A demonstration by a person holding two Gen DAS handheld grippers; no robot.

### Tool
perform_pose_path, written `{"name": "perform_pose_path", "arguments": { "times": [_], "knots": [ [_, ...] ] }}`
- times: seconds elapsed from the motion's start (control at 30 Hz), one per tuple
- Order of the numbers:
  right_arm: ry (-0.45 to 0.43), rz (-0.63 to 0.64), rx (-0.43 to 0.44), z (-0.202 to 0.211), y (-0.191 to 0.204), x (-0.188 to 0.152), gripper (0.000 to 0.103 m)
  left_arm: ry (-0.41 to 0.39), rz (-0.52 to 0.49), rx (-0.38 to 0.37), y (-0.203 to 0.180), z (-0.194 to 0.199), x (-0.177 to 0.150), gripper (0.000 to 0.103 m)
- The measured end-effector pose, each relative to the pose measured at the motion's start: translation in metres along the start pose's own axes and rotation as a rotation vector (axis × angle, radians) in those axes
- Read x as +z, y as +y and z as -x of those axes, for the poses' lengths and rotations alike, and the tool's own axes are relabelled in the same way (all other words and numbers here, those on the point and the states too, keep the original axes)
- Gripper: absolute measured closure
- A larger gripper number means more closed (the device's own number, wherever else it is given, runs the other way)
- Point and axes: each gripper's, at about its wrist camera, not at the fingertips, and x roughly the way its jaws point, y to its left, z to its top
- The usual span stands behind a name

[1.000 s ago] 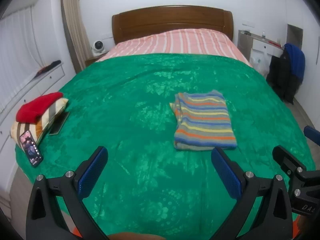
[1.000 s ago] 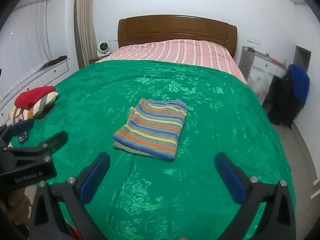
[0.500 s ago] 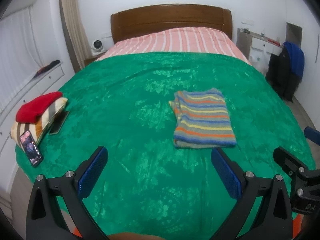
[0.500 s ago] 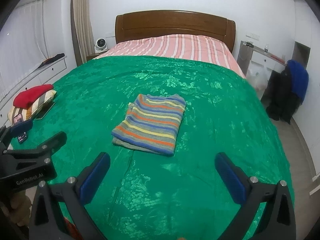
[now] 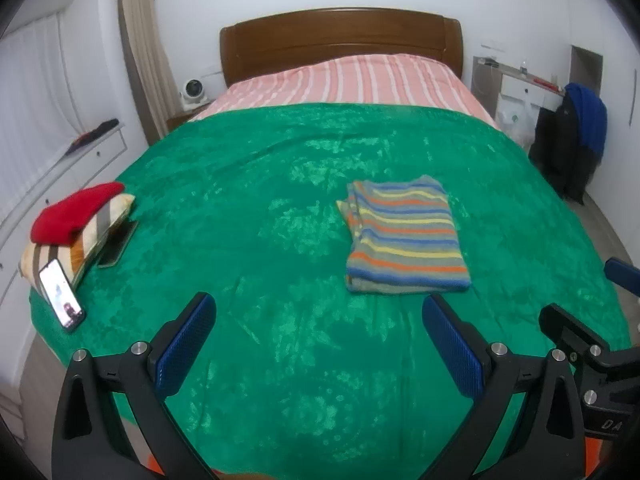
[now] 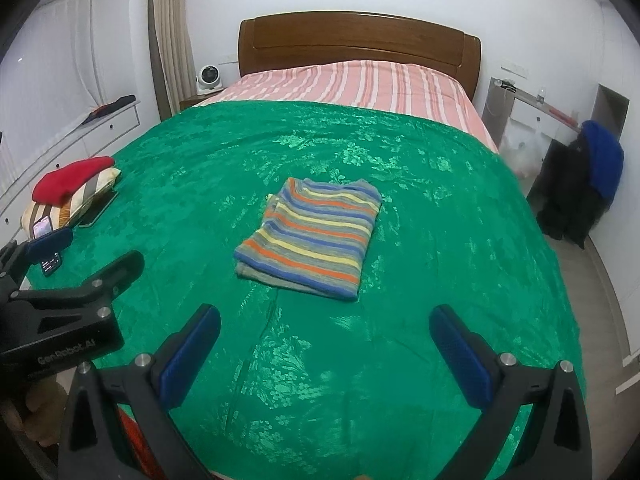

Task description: Fold small clothes

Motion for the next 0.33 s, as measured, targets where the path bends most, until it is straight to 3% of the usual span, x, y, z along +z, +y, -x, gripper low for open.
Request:
{"name": "perform_pose_path", "arguments": {
  "times": [0.13, 0.33],
  "knots": [
    [0.001, -0.003, -0.005, 0.0001, -0.0009, -0.0014, 0.0, -0.015, 0.039, 0.004, 0.0029, 0.0046, -0.0032, 0.0],
    [0.0, -0.004, -0.002, -0.0002, -0.0012, -0.0011, 0.0, -0.048, 0.017, 0.028, -0.0035, 0.0087, -0.0037, 0.0]
  ]
}}
